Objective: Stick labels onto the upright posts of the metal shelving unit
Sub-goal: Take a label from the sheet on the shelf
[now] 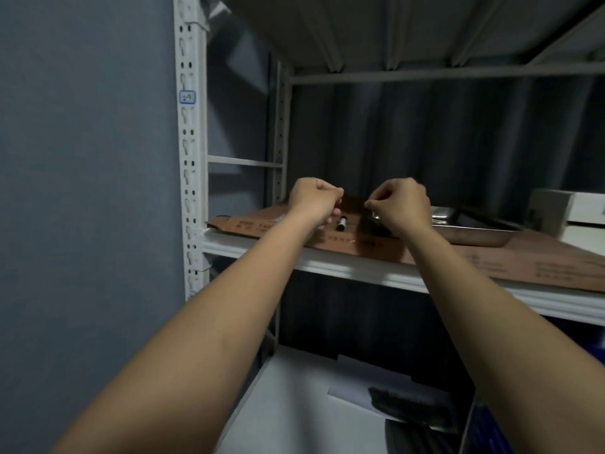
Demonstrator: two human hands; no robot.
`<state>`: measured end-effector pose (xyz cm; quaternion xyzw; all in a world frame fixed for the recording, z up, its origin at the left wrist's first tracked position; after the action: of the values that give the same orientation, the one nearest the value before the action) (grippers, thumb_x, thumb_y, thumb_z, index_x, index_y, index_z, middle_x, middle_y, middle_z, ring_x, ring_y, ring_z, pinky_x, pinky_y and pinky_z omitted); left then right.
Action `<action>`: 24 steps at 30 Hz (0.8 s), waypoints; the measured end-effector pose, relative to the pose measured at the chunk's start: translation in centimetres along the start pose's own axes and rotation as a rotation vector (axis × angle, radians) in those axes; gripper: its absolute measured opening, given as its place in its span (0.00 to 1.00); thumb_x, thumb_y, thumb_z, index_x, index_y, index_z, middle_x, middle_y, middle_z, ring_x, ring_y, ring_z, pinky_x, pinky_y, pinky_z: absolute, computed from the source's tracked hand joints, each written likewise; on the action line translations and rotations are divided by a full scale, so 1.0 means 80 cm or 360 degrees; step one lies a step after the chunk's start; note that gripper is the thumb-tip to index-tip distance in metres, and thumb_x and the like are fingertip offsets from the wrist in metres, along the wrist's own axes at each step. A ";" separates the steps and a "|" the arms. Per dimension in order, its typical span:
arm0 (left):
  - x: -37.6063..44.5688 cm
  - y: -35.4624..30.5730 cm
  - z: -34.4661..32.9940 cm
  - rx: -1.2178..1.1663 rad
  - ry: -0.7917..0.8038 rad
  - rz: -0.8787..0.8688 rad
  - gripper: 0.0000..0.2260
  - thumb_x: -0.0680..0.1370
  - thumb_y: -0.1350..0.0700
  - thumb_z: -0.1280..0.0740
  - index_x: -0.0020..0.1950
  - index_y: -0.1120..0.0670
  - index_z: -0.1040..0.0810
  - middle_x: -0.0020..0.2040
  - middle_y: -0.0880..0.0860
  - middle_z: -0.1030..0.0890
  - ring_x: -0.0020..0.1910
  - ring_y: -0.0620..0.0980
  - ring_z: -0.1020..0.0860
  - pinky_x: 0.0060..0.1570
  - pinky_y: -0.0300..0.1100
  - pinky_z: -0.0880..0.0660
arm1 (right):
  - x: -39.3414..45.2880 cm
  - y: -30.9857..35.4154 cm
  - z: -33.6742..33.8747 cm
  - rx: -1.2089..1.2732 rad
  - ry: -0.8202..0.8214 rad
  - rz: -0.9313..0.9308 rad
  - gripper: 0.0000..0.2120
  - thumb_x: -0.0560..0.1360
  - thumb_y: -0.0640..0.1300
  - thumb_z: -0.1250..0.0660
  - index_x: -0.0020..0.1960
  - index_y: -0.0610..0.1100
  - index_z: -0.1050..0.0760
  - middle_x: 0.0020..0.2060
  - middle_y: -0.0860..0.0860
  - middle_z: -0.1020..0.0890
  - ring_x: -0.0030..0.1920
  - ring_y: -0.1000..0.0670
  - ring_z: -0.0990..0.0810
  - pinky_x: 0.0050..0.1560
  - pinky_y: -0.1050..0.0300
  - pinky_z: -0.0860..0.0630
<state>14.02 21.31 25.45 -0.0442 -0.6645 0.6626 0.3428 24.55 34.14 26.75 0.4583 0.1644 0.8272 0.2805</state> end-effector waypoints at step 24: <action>0.050 0.028 -0.059 0.0111 -0.0011 -0.0041 0.13 0.82 0.51 0.42 0.44 0.56 0.22 0.34 0.51 0.21 0.31 0.47 0.23 0.32 0.40 0.25 | 0.055 -0.034 -0.014 -0.0151 0.0171 0.0166 0.10 0.77 0.40 0.35 0.57 0.44 0.21 0.53 0.45 0.18 0.54 0.45 0.21 0.57 0.47 0.24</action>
<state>12.51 27.60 24.43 -0.0212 -0.6425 0.6811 0.3505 22.55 38.97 27.69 0.4075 0.1157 0.8709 0.2493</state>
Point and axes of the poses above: each hand's wrist, its own x-axis towards the middle knuckle, its own z-axis out of the back of the hand, y = z × x, the point moved 6 cm from there along x, towards the middle knuckle
